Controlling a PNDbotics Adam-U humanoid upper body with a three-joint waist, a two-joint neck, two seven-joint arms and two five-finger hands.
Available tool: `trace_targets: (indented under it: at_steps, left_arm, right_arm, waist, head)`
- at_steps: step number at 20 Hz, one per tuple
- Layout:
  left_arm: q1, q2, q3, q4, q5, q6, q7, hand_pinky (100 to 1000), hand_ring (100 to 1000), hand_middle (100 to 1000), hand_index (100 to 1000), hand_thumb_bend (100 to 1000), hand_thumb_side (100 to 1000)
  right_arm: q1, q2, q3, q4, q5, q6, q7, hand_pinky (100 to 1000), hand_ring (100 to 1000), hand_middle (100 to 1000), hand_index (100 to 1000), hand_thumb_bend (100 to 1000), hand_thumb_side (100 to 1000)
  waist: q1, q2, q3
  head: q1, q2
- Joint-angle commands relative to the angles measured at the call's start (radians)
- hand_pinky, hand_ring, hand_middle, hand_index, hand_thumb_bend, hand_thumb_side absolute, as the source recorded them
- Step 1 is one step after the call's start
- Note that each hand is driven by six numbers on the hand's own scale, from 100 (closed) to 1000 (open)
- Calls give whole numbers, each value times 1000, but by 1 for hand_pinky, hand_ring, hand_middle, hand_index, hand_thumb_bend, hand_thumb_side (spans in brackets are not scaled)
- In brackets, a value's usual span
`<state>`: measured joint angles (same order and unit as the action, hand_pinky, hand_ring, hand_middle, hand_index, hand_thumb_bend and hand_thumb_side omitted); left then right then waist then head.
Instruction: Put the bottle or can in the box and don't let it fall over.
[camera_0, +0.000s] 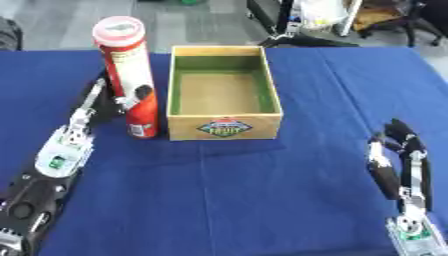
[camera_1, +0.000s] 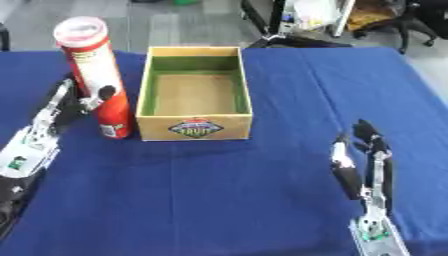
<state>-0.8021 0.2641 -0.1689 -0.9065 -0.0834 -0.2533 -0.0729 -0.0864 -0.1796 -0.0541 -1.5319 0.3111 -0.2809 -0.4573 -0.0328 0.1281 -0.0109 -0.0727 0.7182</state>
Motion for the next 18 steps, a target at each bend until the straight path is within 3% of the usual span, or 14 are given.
trace_targets:
  at_steps: [1,12,15,16,17,18]
  left_arm:
    - [-22,7,1,-6,-11,-2,-8,797,826,855,972,723,588]
    - [-17,8,-2,-8,-23,-29,-74,673,746,771,942,609,492]
    - [-16,7,-1,-7,-28,-30,-83,630,694,720,914,480,400]
    - [-16,6,0,-6,-29,-30,-84,630,694,720,914,479,403]
    - [-15,5,1,-5,-28,-29,-85,582,630,659,878,362,335]
    - [-15,4,1,-4,-27,-27,-85,562,606,631,863,317,310]
  right_arm:
    - [-9,-7,0,-7,-5,-2,5,765,818,763,874,100,526]
    - [-8,-6,-2,-8,-7,-1,5,763,816,761,872,100,528]
    - [-8,-6,-2,-8,-8,-1,5,763,815,761,872,100,528]
    - [-8,-6,-2,-8,-8,-1,5,763,815,761,872,100,528]
    - [-8,-6,-3,-8,-8,-1,5,763,815,761,872,100,529]
    - [-7,-6,-3,-8,-8,-1,5,763,815,761,872,100,529]
  waist:
    - [2,-10,-2]
    - [0,-11,-1]
    - [0,-11,0]
    - [0,-11,0]
    - [-1,-11,0]
    - [-1,-11,0]
  head:
    - [0,-7]
    - [-1,-8]
    - [-2,-8]
    - [-2,-9]
    - [-2,-9]
    - [-3,-9]
